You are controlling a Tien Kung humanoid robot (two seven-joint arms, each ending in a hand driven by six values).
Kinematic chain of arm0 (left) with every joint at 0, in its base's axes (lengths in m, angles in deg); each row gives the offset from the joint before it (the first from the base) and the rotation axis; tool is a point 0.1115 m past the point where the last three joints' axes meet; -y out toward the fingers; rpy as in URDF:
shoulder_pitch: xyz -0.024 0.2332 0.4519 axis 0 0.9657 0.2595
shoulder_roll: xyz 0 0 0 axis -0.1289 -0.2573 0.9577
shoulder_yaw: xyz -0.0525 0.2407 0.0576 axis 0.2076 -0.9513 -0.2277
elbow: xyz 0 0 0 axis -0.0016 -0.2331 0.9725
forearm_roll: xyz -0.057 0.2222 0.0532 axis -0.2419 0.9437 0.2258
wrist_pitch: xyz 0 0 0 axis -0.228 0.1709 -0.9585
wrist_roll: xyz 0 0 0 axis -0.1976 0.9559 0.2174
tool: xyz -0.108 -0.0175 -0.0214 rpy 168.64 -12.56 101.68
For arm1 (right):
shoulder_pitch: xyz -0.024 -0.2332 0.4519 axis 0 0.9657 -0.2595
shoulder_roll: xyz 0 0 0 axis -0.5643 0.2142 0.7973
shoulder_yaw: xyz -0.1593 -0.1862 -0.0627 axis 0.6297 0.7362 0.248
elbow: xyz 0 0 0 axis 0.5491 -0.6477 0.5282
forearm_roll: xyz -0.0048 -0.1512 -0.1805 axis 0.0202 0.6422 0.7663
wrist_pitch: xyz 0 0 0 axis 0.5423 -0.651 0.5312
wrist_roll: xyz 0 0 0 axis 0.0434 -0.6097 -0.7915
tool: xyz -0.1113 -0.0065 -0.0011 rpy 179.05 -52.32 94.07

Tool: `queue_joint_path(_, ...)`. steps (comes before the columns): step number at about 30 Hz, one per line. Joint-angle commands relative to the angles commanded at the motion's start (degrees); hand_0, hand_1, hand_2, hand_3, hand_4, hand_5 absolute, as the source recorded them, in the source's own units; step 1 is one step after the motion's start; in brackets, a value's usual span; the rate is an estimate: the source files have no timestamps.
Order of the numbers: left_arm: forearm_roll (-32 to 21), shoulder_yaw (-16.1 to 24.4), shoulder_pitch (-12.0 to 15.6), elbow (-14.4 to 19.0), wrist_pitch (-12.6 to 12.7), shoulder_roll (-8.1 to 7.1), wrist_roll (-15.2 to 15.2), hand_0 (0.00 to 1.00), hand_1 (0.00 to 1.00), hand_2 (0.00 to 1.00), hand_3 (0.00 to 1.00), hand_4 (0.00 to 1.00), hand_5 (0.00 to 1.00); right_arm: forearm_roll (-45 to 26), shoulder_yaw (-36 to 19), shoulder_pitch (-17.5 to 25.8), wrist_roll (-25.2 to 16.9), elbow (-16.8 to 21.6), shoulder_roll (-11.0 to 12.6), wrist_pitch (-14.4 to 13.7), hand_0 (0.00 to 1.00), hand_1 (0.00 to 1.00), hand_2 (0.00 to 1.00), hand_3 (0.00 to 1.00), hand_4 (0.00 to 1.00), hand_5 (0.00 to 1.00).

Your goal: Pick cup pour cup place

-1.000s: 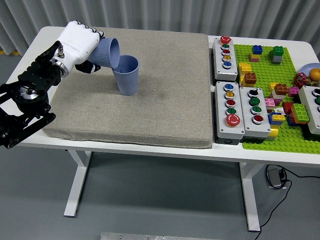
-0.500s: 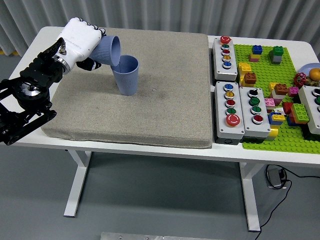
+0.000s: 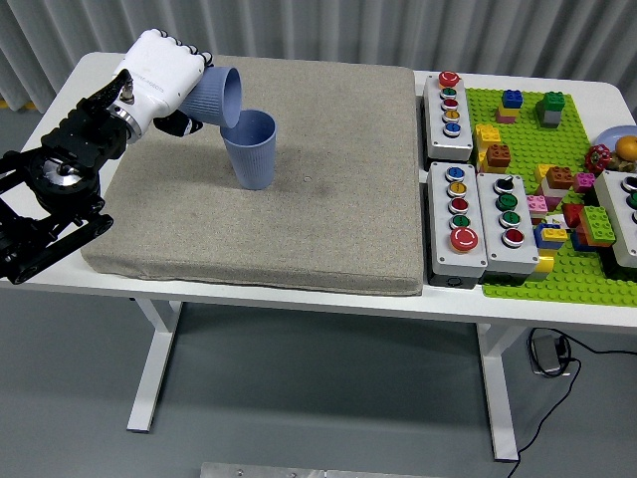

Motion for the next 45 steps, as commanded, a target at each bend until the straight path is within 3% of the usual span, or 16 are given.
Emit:
queue_joint_path(17,0.0,-2.4,-1.6,0.1,-0.3,-0.15,0.2,0.539,0.551,0.547,0.575,0.778,0.196,-0.3,0.2,-0.2,-0.2,0.0,0.1,-0.2,0.669,0.549,0.487,0.539,0.007,0.313)
queue_joint_path(39,0.0,-2.7,-1.1,0.1,-0.2,-0.04,0.3,0.542,0.553,0.547,0.575,0.777,0.195,-0.1,0.3,0.4,0.0,0.1,-0.1,-0.4,0.67,0.549,0.485,0.539,0.007,0.313)
queue_joint_path(45,0.0,-0.6,0.4,-0.3,1.9,0.14,-0.1,0.542,0.553,0.547,0.575,0.778,0.198,0.2,0.1,0.6,0.0,0.0,-0.1,-0.3,0.67,0.549,0.485,0.539,0.006,0.313)
